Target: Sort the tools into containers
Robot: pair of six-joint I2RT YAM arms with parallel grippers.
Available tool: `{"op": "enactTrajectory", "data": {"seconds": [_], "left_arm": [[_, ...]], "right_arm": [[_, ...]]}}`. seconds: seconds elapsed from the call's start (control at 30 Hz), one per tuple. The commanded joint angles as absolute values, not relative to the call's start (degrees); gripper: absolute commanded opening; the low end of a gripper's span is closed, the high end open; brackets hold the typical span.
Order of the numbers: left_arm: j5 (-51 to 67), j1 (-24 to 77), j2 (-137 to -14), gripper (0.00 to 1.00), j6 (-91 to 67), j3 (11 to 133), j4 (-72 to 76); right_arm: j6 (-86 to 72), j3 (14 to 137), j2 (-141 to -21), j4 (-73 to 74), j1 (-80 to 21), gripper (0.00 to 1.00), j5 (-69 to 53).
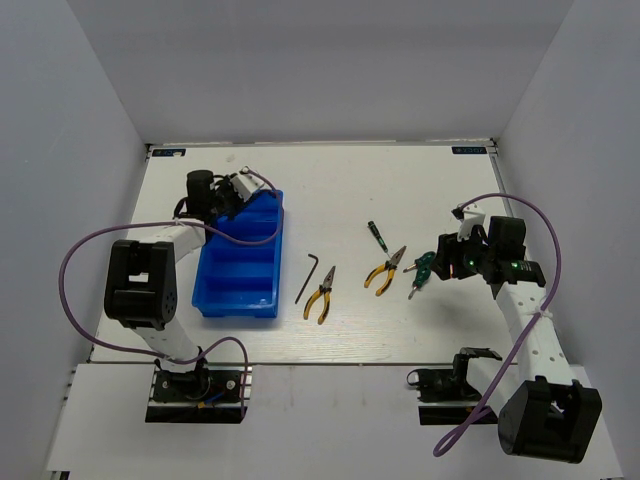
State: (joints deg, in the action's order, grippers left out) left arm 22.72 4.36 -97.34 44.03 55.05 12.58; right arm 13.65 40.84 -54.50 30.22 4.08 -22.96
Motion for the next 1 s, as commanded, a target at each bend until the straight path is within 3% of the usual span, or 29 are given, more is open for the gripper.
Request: {"op": "enactTrajectory", "data": {"seconds": [0.0,0.1,0.3,0.37,0.47,0.53,0.57,0.6,0.63,0.67,0.7,0.73,0.8,0.87,0.9,0.93,0.97], "left_arm": [[24.79,4.04,-96.42,0.41,42.54,55.28,15.56],[24.79,4.04,-96.42,0.52,42.02,55.28,14.95],[25.48,4.04,-93.26,0.52,40.69,55.28,14.94],[26.1,4.04,-90.9,0.44,38.6,55.28,14.33],[27.32,4.83,-88.6,0.18,35.35,57.56,11.0],[28.99,5.54,-86.75,0.0,31.66,58.7,8.27],[30.05,6.06,-86.75,0.0,28.6,60.28,7.48],[30.06,6.67,-86.05,0.0,19.78,61.86,6.25],[31.1,6.68,-87.09,0.0,16.21,63.96,0.15],[34.51,7.55,-88.14,0.0,13.56,68.25,-3.48],[36.28,9.12,-89.29,0.01,8.75,69.86,-6.65],[39.43,10.1,-90.17,0.05,7.4,70.83,-11.55],[38.59,13.69,-92.1,0.2,3.02,73.56,-19.46],[36.41,16.16,-92.11,0.31,0.98,73.22,-22.05],[33.86,19.57,-89.85,0.35,0.01,71.91,-22.06],[29.57,21.51,-88.87,0.41,0.0,70.59,-22.06],[27.88,23.1,-88.34,0.45,-0.7,69.62,-23.02]], "right_arm": [[13.98,42.36,-54.32,29.09,4.31,0.61,-22.94],[14.06,42.28,-54.23,29.0,4.31,0.61,-22.94],[14.06,42.54,-54.23,29.26,4.22,0.61,-23.03],[14.06,42.36,-54.05,29.27,4.31,0.61,-23.2],[14.06,42.45,-54.14,29.44,4.31,0.6,-23.64],[14.15,42.45,-54.05,29.44,4.31,0.49,-24.34],[14.32,42.36,-54.05,29.7,4.31,0.16,-24.52],[14.67,42.36,-54.14,29.79,4.22,0.0,-25.48],[14.85,42.36,-54.49,29.97,4.22,0.0,-26.01],[15.38,42.36,-54.93,30.93,4.04,0.0,-26.89],[18.34,42.97,-55.37,32.16,3.96,0.18,-31.68],[19.76,44.81,-58.16,38.0,3.78,0.52,-34.25],[23.01,51.02,-63.33,45.91,3.08,0.9,-44.08],[23.73,54.21,-65.98,49.3,1.68,0.91,-47.54],[23.64,55.71,-68.35,49.92,1.15,0.86,-47.37],[21.55,60.25,-69.42,49.83,-1.64,0.77,-43.72],[20.23,61.42,-71.09,47.83,-2.19,0.6,-41.77]]}}
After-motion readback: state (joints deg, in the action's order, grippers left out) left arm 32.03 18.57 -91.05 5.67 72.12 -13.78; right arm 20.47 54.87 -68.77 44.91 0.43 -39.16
